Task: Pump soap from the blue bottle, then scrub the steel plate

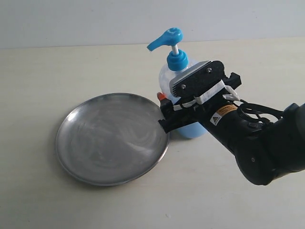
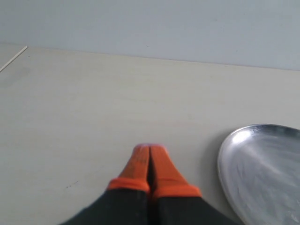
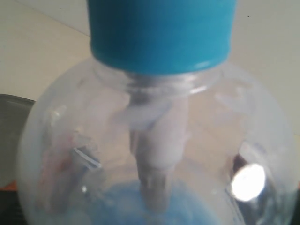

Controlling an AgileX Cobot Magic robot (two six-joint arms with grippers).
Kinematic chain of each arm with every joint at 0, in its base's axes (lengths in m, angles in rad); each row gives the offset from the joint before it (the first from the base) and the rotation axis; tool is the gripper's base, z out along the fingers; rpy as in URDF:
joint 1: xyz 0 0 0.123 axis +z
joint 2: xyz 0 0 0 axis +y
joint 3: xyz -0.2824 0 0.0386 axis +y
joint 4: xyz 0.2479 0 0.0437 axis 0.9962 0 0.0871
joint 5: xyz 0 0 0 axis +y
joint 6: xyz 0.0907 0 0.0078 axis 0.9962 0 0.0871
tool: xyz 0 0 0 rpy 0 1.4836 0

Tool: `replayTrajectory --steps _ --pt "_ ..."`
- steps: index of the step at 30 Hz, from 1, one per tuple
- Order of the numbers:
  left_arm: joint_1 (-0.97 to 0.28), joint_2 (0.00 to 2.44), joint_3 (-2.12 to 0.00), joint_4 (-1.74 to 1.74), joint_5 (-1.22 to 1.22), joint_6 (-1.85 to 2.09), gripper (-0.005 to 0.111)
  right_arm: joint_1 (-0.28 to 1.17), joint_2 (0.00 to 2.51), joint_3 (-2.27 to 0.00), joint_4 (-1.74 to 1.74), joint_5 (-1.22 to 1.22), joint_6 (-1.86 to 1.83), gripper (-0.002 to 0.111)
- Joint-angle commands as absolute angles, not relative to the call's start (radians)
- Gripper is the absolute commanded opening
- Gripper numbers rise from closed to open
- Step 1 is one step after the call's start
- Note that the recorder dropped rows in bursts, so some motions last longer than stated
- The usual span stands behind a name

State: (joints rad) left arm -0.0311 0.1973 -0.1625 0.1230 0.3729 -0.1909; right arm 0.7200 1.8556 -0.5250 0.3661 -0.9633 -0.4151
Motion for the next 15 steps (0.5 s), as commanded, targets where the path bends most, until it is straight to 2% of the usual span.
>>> replayTrajectory --steps 1,15 --pt "-0.029 0.297 -0.240 0.163 0.370 -0.190 0.000 0.721 1.864 -0.516 0.385 -0.894 -0.445 0.000" --pt "-0.112 0.564 -0.475 0.171 0.370 -0.190 0.000 0.721 1.864 -0.516 0.349 -0.906 -0.389 0.000"
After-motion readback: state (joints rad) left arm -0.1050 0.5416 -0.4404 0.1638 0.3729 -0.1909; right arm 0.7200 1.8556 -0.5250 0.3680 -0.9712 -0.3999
